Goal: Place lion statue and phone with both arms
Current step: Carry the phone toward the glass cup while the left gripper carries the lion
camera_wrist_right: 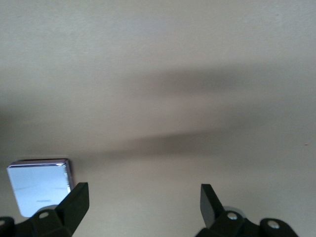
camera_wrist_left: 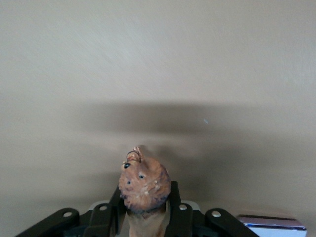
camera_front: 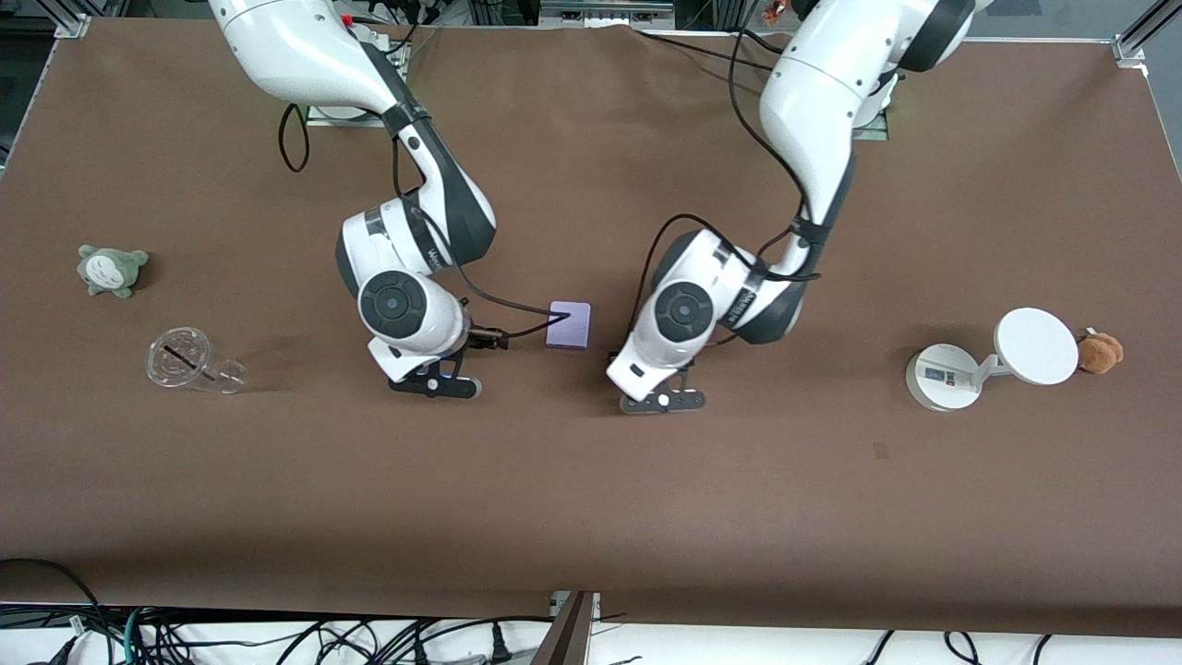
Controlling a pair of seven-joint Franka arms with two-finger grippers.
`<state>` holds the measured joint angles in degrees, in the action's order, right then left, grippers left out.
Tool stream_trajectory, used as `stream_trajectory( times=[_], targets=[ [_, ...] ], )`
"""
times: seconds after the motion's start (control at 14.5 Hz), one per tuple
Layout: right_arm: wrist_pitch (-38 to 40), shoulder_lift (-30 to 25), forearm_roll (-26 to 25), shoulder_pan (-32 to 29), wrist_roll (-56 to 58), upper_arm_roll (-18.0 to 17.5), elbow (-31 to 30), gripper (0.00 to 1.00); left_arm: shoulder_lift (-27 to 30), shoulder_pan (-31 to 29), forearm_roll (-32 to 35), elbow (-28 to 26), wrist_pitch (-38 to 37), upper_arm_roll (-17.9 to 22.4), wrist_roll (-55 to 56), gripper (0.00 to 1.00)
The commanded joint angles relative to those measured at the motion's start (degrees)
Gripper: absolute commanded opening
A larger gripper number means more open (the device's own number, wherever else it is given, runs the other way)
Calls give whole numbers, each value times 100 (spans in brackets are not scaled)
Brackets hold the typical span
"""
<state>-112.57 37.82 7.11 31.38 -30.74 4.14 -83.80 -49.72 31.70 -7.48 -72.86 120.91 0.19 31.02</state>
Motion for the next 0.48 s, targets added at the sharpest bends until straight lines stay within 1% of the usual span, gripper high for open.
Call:
stream_trajectory(
  times=[0.0, 0.21, 0.41],
  targets=[
    [-317, -56, 45, 192, -352, 7, -154, 100, 506, -592, -25, -105, -366, -45, -1173, 0],
    [-607, 66, 45, 560, -643, 8, -137, 100, 691, -1330, 10, -132, -971, -36, -1764, 0],
    [-1064, 321, 53, 886, -818, 16, -128, 100, 779, -2103, -8, -158, -1122, -45, -2993, 0]
  ],
)
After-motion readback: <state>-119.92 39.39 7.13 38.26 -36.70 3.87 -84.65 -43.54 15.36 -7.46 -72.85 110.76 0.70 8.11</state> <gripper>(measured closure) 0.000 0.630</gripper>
